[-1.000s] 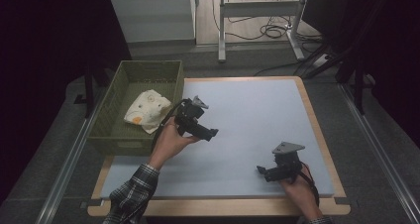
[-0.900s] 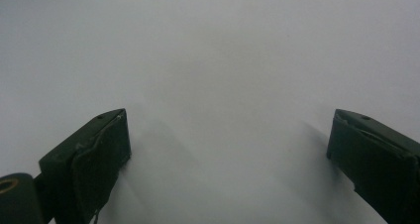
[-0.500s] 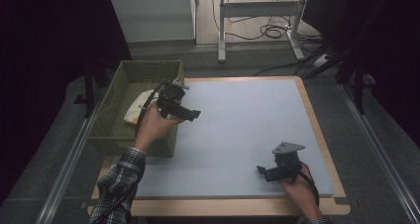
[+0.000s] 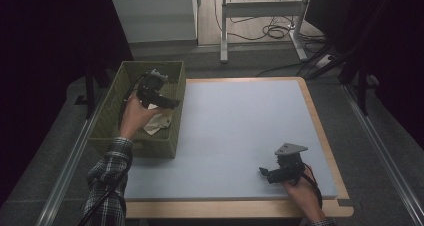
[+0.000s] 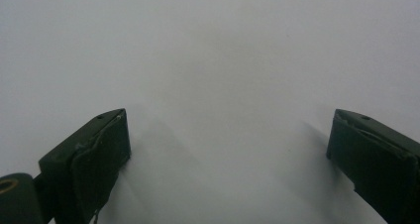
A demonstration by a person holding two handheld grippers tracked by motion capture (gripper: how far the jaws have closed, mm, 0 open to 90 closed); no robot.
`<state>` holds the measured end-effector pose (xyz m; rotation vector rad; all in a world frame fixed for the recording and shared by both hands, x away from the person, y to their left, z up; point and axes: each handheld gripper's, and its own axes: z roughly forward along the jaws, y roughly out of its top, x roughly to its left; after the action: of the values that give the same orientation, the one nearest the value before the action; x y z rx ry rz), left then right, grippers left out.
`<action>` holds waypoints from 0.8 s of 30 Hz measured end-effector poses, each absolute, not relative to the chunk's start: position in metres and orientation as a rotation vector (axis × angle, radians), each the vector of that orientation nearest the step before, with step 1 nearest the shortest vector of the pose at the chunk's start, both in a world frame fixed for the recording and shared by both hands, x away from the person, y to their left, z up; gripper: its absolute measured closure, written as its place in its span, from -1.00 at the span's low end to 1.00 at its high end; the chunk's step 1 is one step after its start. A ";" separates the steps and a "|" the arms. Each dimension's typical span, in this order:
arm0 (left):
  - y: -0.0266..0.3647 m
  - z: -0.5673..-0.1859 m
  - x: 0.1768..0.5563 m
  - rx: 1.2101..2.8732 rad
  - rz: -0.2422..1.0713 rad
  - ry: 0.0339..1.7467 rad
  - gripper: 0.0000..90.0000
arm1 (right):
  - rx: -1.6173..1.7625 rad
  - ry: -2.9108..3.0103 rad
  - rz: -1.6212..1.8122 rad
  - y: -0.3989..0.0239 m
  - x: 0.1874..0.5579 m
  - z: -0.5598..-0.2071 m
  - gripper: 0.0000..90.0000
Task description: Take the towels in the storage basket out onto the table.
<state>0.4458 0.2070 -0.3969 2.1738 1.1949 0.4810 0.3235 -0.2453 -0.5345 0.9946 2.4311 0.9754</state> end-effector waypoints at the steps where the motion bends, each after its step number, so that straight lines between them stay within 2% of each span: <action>1: 0.217 -0.401 0.450 2.168 0.494 1.228 -0.96 | 0.995 2.431 0.975 -0.245 0.323 -0.534 -0.92; 9: 0.249 -0.427 0.467 2.172 0.469 1.366 -0.98 | 0.995 2.431 0.975 -0.245 0.324 -0.534 -0.93; 15: 0.258 -0.447 0.483 2.233 0.435 1.445 -0.99 | 0.995 2.431 0.975 -0.245 0.324 -0.534 -0.93; 18: 0.261 -0.456 0.491 2.249 0.367 1.466 -0.99 | 0.995 2.431 0.975 -0.245 0.324 -0.534 -0.93; 24: 0.263 -0.474 0.505 2.305 0.311 1.525 -0.99 | 0.995 2.431 0.975 -0.245 0.324 -0.534 -0.93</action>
<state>0.5048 0.2630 -0.4738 2.3053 1.5247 0.3108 0.3236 -0.2453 -0.5345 0.9947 2.4314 0.9753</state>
